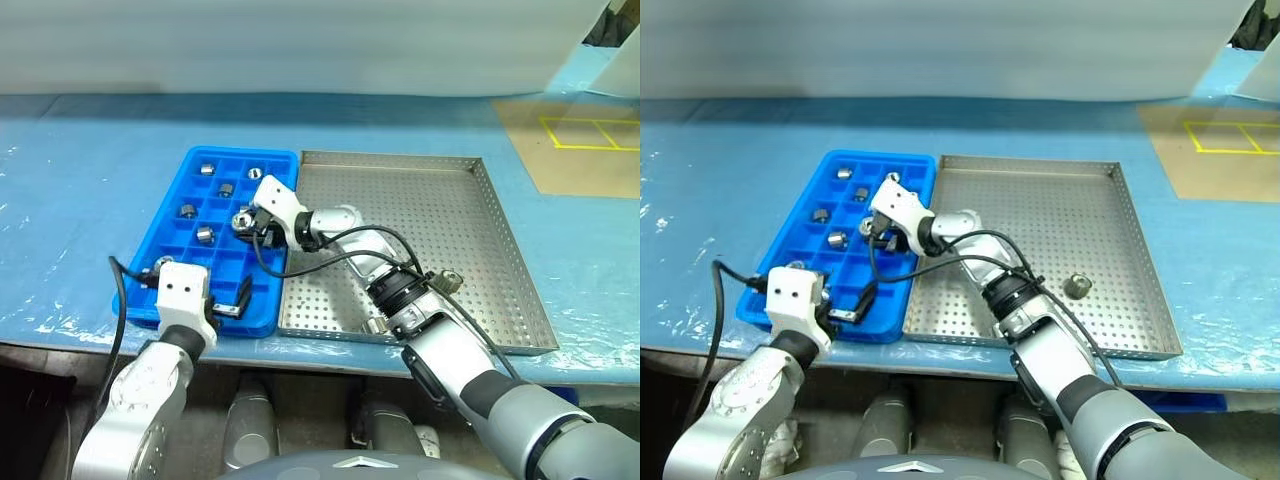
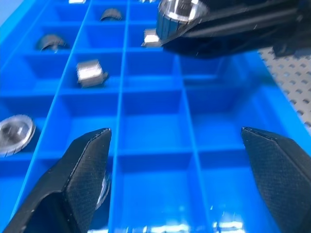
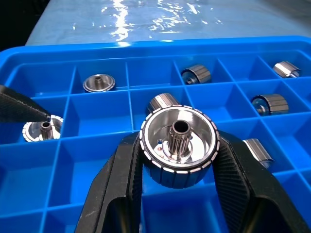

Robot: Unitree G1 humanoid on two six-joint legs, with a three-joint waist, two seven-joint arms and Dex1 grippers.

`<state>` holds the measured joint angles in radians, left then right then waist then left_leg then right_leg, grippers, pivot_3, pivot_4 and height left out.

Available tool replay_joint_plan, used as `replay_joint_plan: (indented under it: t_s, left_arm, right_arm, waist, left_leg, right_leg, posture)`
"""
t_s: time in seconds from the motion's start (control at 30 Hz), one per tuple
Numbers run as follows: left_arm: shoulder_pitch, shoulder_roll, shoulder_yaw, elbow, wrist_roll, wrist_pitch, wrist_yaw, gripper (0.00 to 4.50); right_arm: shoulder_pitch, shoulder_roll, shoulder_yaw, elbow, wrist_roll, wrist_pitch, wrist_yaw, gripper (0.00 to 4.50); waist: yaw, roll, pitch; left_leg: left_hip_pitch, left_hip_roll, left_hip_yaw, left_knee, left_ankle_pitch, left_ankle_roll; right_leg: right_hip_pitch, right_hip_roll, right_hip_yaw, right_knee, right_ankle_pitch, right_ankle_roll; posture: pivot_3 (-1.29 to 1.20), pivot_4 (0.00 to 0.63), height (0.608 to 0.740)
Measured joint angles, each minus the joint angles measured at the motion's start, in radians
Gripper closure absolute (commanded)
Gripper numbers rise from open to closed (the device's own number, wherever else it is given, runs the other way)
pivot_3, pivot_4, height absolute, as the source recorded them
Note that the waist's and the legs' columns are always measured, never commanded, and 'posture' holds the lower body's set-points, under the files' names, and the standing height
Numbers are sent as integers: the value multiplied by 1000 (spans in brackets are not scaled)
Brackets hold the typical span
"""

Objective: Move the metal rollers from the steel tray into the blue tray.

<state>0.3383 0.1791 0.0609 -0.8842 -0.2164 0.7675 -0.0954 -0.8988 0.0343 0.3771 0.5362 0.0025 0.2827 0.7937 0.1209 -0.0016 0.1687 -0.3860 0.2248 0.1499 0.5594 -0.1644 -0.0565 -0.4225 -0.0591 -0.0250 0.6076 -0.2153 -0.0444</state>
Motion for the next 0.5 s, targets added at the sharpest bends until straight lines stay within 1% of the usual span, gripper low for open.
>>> replay_joint_plan:
  t_s: [0.1,0.27,0.5]
  left_arm:
    - [34,-4,-2,0,15,-43,9,0]
    - [58,-10,-16,0,34,-87,18,0]
    - [55,-11,-25,6,42,-110,20,0]
  right_arm:
    - [0,9,9,-1,1,0,47,2878]
    - [15,15,60,-10,0,2,128,2878]
    - [25,10,81,-17,-28,-5,122,2878]
  waist:
    - [15,0,0]
    - [34,0,0]
    - [39,0,0]
  left_leg:
    - [0,0,0,-1,0,0]
    - [0,0,0,-1,0,0]
    - [0,0,0,-1,0,0]
  right_leg:
    - [0,0,0,0,0,0]
    - [0,0,0,0,0,0]
    - [0,0,0,0,0,0]
  posture:
    - [372,150,740]
    - [388,150,740]
    - [368,150,740]
